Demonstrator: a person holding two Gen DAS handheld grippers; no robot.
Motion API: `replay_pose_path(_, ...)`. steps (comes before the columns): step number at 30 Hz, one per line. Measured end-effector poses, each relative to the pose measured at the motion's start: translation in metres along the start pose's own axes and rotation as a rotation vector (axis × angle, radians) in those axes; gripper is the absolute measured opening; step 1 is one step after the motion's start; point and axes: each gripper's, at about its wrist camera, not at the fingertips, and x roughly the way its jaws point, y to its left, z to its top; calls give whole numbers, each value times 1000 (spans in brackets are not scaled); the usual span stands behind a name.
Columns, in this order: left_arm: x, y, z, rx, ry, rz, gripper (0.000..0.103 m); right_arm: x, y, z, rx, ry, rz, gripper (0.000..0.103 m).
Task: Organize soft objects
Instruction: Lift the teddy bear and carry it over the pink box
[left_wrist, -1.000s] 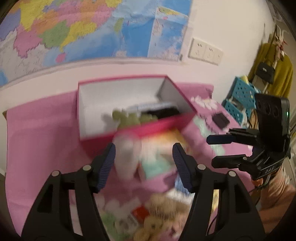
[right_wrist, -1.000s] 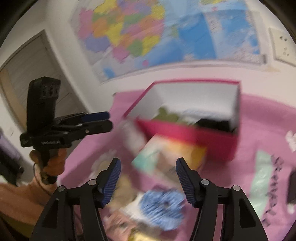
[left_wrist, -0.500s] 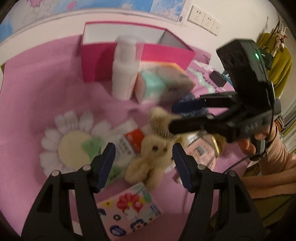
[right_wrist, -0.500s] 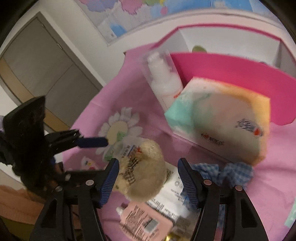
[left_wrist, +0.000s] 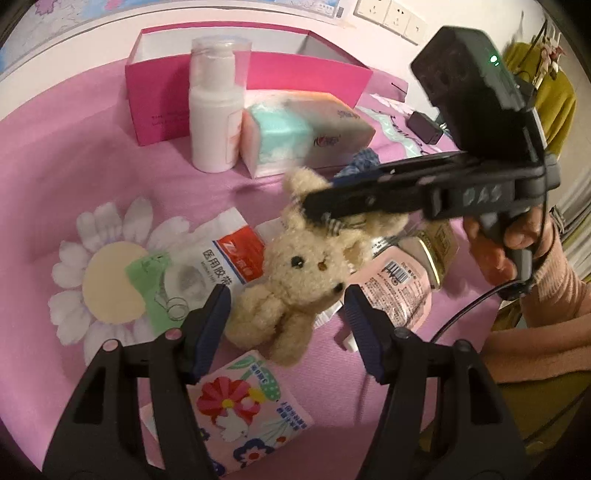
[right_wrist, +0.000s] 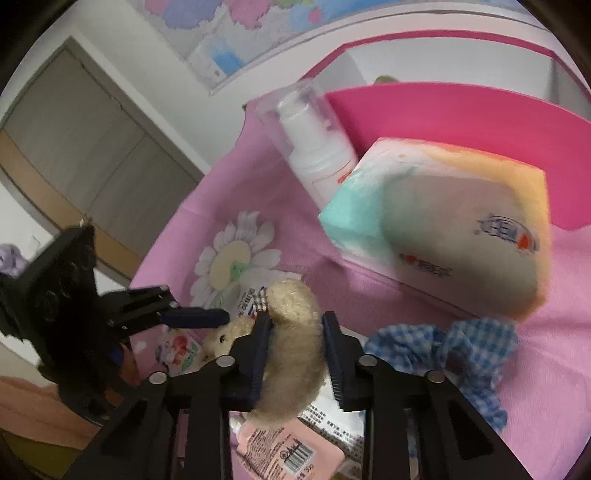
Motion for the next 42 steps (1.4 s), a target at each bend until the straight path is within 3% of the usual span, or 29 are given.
replay_pose_path(3, 2, -1, 2, -15, -3, -29, 64, -13, -4, -3, 24, -51, 5, 24)
replay_pose_path(7, 7, -3, 6, -25, 4, -47, 48, -31, -7, -6, 36, -101, 14, 22)
replay_pose_path(11, 4, -8, 15, -19, -20, -58, 41, -47, -8, -6, 43, -151, 19, 22)
replay_pose_path(20, -36, -23, 52, 68, -145, -36, 41, -97, 6, 7, 18, -302, 43, 22)
replay_pose_path(30, -81, -15, 111, 150, -267, 94, 41, -121, 24, 74, -25, -440, 59, 22)
replay_pose_path(42, -55, 30, 177, 115, -218, 180, 41, -83, -1, 153, 8, -427, 22, 22)
